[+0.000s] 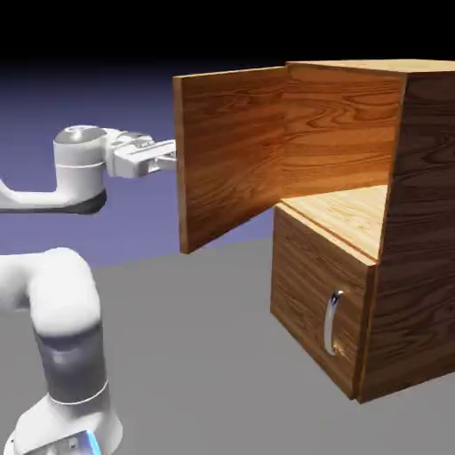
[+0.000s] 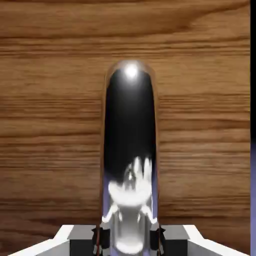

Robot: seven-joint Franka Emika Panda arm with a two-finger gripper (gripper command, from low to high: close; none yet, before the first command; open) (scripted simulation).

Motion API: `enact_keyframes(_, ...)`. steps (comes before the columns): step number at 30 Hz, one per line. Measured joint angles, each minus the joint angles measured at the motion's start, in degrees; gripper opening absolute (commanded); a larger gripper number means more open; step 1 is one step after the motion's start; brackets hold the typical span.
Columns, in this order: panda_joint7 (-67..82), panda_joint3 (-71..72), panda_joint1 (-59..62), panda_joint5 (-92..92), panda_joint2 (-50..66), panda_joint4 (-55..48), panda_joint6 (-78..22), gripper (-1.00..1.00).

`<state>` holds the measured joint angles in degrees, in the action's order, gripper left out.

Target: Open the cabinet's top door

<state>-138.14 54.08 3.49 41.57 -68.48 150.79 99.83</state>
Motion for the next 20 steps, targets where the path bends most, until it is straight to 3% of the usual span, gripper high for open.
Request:
enact_keyframes(19,4.23,24.60,34.01,-14.55,2.69,-39.44,-34.81,-1.00)
enact_keyframes(20,4.38,24.88,34.66,-14.69,2.59,-40.19,-35.36,1.00)
